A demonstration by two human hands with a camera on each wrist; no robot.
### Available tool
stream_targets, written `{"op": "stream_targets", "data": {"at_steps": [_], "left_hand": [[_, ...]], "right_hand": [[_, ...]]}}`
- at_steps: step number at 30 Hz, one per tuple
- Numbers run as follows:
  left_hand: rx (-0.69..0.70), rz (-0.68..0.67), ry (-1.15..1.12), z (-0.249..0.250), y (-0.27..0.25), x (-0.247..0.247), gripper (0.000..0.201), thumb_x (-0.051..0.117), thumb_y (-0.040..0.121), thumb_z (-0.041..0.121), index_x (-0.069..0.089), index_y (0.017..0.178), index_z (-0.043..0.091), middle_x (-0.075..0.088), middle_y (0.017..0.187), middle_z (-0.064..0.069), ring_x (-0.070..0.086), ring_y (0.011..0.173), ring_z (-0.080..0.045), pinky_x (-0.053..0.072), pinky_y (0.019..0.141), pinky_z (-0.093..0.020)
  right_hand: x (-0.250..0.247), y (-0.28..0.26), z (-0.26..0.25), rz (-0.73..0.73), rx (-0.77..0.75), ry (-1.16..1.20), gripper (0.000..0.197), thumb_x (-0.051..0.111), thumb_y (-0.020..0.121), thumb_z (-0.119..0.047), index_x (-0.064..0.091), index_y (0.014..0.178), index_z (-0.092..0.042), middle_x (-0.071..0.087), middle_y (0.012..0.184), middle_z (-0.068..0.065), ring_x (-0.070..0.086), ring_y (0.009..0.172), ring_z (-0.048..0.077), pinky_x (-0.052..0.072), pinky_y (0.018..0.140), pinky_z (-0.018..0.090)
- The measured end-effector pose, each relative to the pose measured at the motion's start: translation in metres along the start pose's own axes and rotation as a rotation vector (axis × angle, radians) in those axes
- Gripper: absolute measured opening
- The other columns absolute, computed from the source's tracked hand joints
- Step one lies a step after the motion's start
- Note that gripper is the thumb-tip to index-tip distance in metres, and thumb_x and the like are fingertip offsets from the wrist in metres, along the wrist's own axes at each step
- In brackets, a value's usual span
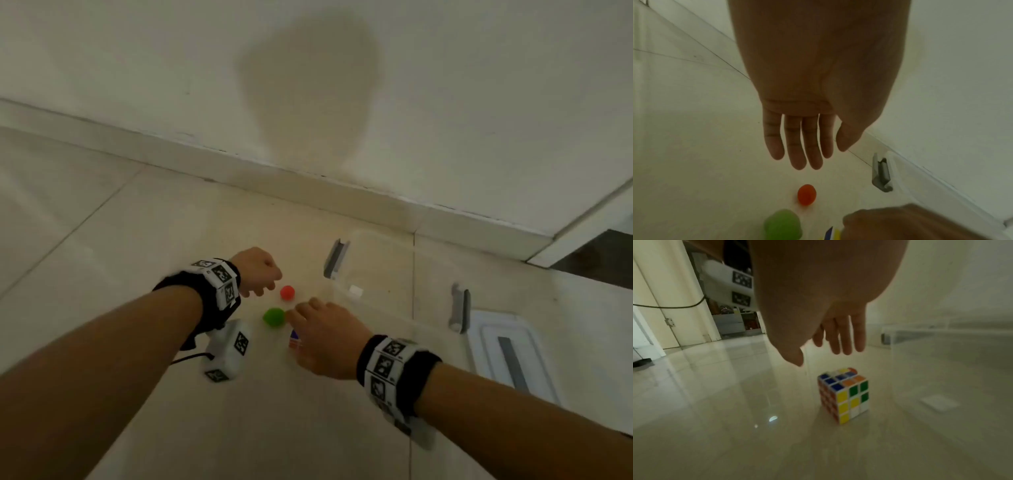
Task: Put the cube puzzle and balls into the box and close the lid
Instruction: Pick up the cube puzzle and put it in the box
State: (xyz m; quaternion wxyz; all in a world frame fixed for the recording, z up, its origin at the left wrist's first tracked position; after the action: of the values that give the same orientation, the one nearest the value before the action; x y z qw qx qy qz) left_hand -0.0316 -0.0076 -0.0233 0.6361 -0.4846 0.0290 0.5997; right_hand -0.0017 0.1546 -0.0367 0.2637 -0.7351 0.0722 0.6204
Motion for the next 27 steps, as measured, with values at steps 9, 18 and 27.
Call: {"op": "stream_targets", "data": {"at_steps": [9,18,27], "left_hand": [[0.021,0.017,-0.084,0.004,-0.019,-0.016,0.028,0.050,0.098,0.023,0.063,0.116,0.005,0.070,0.108,-0.008,0.065,0.086,-0.022,0.054,0.070,-0.032],[-0.066,0.090,-0.429,0.028,-0.006,0.002,0.029,0.053,0.097,0.022,0.063,0.118,0.005,0.071,0.113,-0.010,0.065,0.088,-0.022,0.055,0.072,-0.035],[-0.082,0.022,-0.522,0.075,0.016,0.058,0.048,0.063,0.091,0.038,0.056,0.130,0.011,0.063,0.120,-0.011,0.064,0.100,-0.029,0.057,0.077,-0.042]], "right_hand": [[0.025,0.005,0.009,-0.191,0.176,0.080,0.066,0.054,0.096,-0.031,0.022,0.152,-0.017,0.041,0.140,0.016,0.045,0.123,0.035,0.044,0.097,0.044],[-0.067,-0.021,0.075,-0.279,0.218,0.479,0.049,0.067,0.085,-0.047,0.051,0.128,-0.031,0.063,0.116,0.001,0.066,0.096,0.022,0.059,0.084,0.039],[-0.108,-0.060,0.169,0.095,0.374,0.656,0.049,0.076,0.080,-0.029,0.054,0.123,-0.031,0.062,0.104,-0.009,0.066,0.089,0.014,0.054,0.069,0.025]]}}
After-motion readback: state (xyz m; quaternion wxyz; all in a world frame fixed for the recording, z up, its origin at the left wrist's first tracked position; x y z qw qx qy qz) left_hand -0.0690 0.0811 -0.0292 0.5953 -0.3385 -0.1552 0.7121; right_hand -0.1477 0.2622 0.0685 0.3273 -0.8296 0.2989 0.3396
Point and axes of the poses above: each hand's wrist, its own y-axis towards the middle knuckle, its own x-axis out of the palm, z = x × y, the point moved 4 cm from there along y, towards the middle knuckle
